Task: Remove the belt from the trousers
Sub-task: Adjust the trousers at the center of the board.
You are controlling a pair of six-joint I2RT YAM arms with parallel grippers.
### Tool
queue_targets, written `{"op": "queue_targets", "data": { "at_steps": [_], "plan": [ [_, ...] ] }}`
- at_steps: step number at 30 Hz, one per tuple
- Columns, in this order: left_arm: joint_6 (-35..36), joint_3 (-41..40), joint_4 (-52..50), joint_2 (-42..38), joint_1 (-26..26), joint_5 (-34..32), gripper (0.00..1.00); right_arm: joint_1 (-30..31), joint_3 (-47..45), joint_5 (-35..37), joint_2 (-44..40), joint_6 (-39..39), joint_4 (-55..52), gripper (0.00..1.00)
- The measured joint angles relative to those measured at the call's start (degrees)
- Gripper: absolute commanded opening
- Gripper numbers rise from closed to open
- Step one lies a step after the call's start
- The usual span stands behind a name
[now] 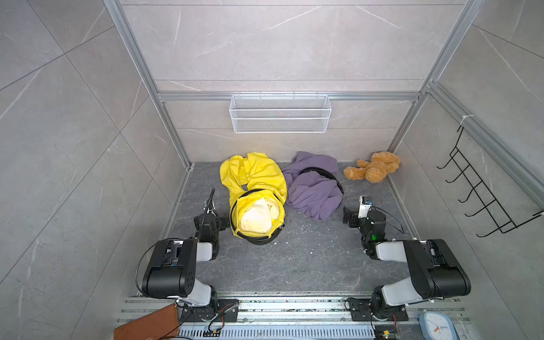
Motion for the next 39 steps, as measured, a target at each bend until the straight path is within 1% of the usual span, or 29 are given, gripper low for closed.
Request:
{"op": "queue_targets", "data": {
  "at_steps": [26,30,32,35,37,39],
  "plan": [
    [0.00,0.00,0.00,0.00,0.00,0.02,1.00,0.02,0.04,0.00,0.00,0.02,0.00,1.00],
    [0.00,0.00,-0.04,-0.04,0.00,-0.09,0.98,0.15,0.33,0.61,-0.15,0.02,-0.83,1.00],
    [0.00,0.55,-3.54,-1.44,-0.13,-1.07,0.98,1.27,3.37,2.93,-2.05,0.24,-9.22,1.00],
    [-0.81,5.81,-17.90,-7.91,-1.16,-3.91,1.00,4.94,12.57,5.99,-6.69,1.25,-24.70,1.00],
    [-1.90,10.93,-25.77,-12.81,-2.47,-5.57,1.00,8.63,21.86,6.16,-8.28,3.85,-35.89,1.00],
    [-3.28,14.91,-31.85,-18.05,-4.42,-6.91,1.00,11.87,29.40,4.37,-8.00,7.08,-44.06,1.00]
  ]
}}
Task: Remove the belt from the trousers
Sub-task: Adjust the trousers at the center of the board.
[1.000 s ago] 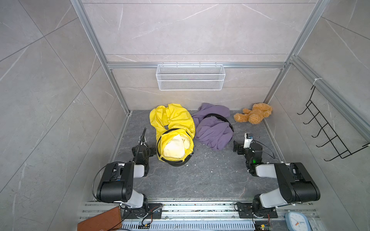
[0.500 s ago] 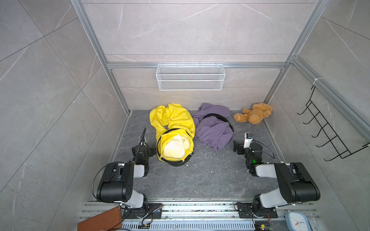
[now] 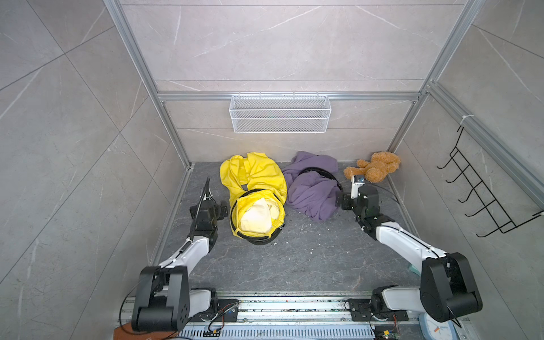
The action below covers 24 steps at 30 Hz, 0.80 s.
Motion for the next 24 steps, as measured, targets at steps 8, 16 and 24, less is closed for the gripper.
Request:
{"op": "queue_targets", "data": {
  "at_steps": [8,16,24],
  "plan": [
    [-5.66,5.42,-20.79,-13.46,-5.46,-2.16,1.00,21.40,8.83,-9.25,10.36,18.80,-16.55,1.00],
    [-7.50,6.40,-32.30,-15.87,-7.58,-2.60,1.00,34.29,21.64,-9.18,23.28,36.46,-27.58,1.00],
    [-8.35,6.40,-34.53,-17.29,-8.44,-3.08,1.00,34.99,29.62,-7.76,35.19,46.99,-29.92,1.00]
  ]
}}
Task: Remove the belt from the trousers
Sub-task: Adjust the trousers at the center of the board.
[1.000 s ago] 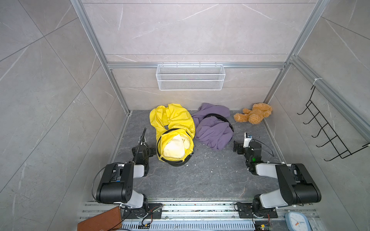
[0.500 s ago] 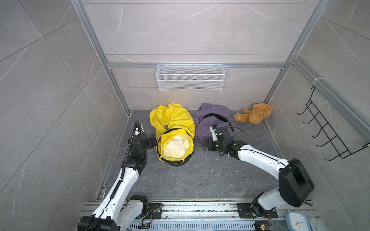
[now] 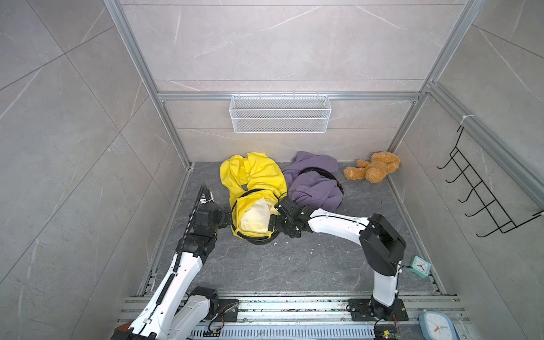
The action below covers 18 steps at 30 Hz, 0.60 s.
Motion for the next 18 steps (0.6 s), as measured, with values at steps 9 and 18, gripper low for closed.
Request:
{"op": "queue_targets", "data": {
  "at_steps": [9,18],
  "plan": [
    [-0.17,1.11,-0.35,0.02,-0.50,-0.55,1.00,-1.11,6.05,3.39,5.77,0.72,-2.05,0.01],
    [-0.13,7.13,-2.86,-0.20,-0.68,-3.39,1.00,-5.95,24.06,12.20,0.15,-28.02,-14.29,0.00]
  ]
}}
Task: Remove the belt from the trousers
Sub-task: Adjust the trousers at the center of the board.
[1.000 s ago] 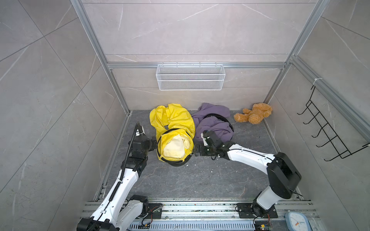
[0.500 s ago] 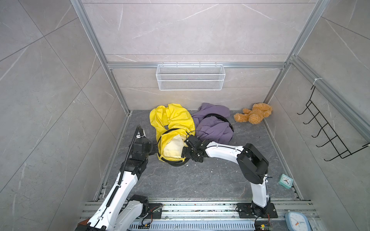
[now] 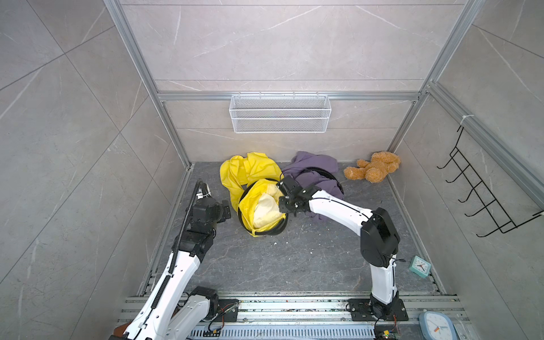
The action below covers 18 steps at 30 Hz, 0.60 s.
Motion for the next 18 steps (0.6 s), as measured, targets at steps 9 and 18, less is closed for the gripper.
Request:
{"op": "queue_targets", "data": {
  "at_steps": [9,18],
  "plan": [
    [-0.92,4.76,-1.51,-2.40,0.00,-4.79,1.00,0.76,16.57,2.73,-14.88,-33.27,9.73,0.00],
    [-0.94,10.80,-4.70,-4.76,0.00,-7.61,1.00,0.79,34.97,0.68,-14.58,-55.10,14.67,0.00]
  ]
}}
